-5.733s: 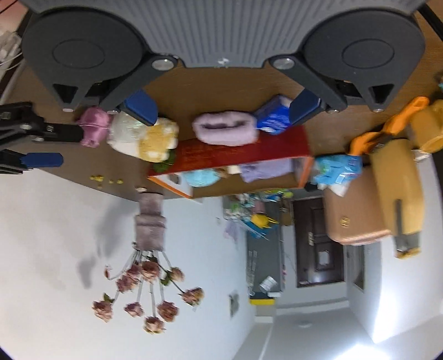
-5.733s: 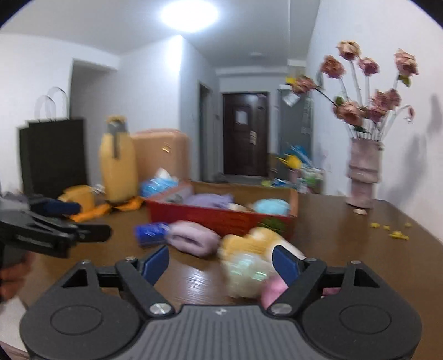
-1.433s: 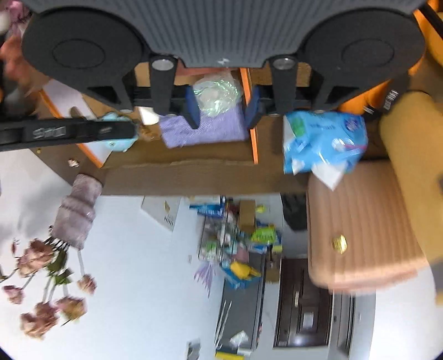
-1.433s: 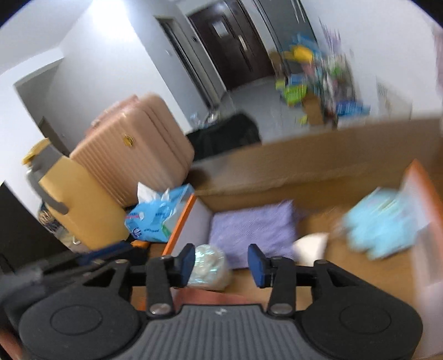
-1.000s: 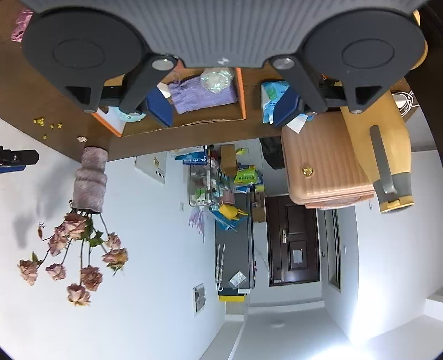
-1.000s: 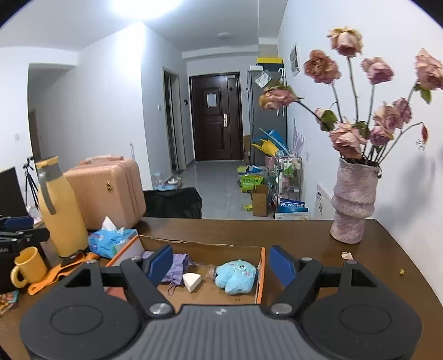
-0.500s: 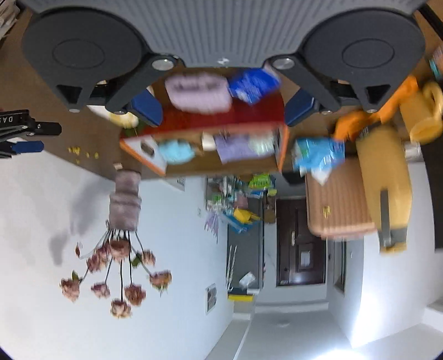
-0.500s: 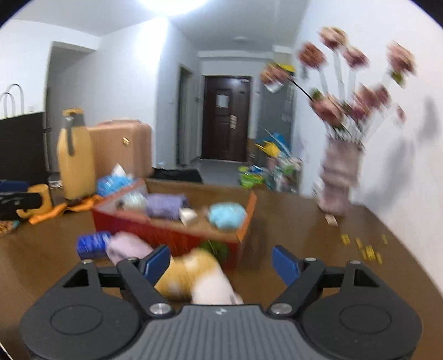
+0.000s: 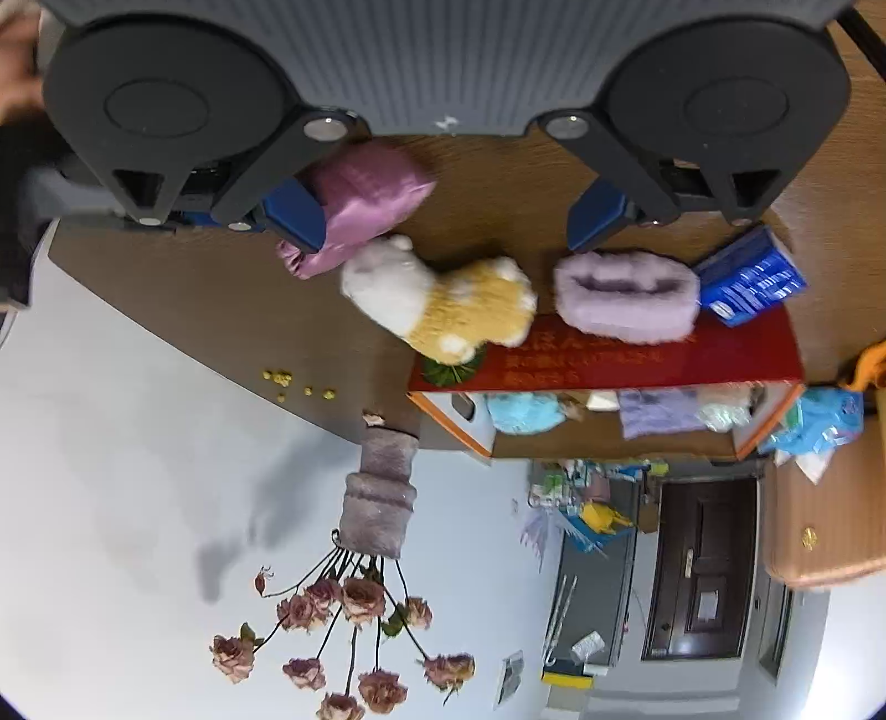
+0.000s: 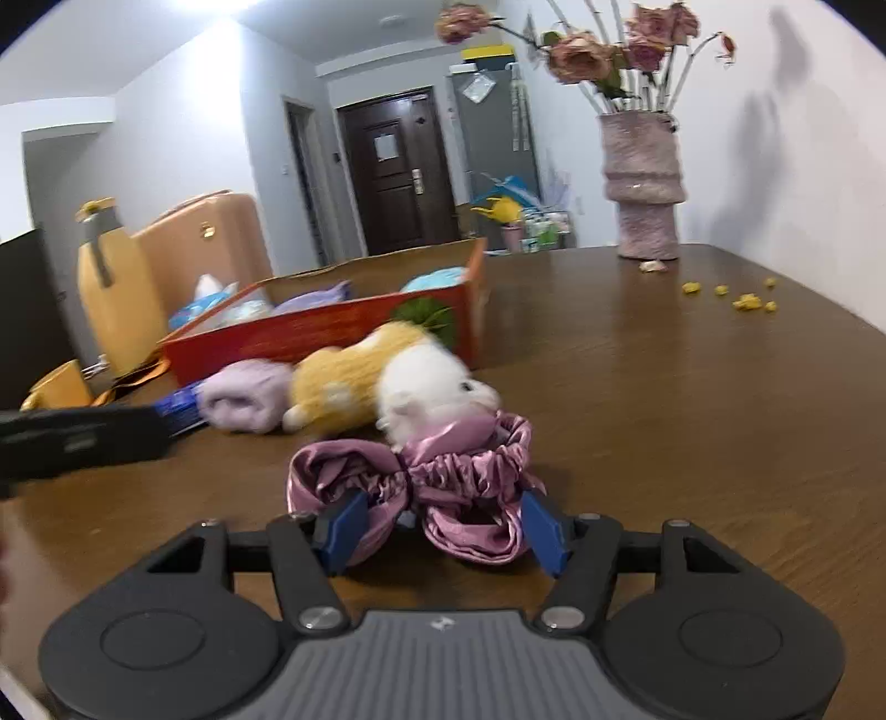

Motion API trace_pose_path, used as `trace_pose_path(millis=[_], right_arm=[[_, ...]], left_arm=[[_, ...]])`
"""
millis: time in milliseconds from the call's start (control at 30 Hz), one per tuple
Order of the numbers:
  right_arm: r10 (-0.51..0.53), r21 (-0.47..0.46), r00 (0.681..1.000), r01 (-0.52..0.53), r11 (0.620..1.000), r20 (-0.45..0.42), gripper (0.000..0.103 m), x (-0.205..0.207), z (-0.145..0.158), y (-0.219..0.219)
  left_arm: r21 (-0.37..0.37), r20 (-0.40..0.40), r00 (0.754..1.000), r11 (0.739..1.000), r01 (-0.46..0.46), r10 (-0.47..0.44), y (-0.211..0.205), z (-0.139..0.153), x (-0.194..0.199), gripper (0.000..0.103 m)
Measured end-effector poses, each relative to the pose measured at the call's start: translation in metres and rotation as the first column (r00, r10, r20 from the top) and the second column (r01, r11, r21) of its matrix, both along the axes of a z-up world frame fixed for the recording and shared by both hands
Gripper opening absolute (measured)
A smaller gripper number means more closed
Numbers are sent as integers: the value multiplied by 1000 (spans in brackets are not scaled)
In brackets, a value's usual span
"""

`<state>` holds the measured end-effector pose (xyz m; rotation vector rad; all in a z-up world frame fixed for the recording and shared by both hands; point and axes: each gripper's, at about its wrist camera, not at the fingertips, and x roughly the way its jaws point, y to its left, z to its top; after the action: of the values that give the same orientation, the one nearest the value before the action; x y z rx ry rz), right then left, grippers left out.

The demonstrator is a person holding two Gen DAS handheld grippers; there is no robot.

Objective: Organize soft objects

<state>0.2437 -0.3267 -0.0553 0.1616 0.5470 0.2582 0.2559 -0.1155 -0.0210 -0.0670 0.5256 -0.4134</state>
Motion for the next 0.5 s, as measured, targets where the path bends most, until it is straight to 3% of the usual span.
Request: trace_pose_path(millis=[100, 200, 233, 267, 333, 400, 500], right_arm=[[19, 65, 1000, -20, 998, 6, 61, -11, 9, -9], [-47, 138, 999, 43, 989, 27, 62, -11, 20, -30], [-65, 149, 997, 60, 987, 28, 61, -7, 21, -35], [-73, 143, 997, 69, 987, 20, 61, 0, 21, -37], [-81, 118, 997, 82, 990, -6, 57, 13, 18, -35], [-62, 123, 998, 66, 990, -31, 55, 23, 13, -32], [-22, 219, 999, 32, 975, -47, 55, 26, 9, -32]], left_arm=[[-42, -74, 997, 999, 9, -12, -3, -9, 11, 90], [-89, -121, 992, 996, 25, -36, -6, -17, 22, 79], [-86, -125, 992, 996, 23, -33, -7, -19, 25, 69], [-74, -139, 990, 997, 17, -27, -9, -23, 28, 50], [-76, -163, 985, 996, 34, -46, -13, -28, 31, 31], [-72, -148, 987, 996, 48, -58, -15, -28, 24, 27], [-17, -116, 991, 998, 66, -68, -20, -31, 9, 25]])
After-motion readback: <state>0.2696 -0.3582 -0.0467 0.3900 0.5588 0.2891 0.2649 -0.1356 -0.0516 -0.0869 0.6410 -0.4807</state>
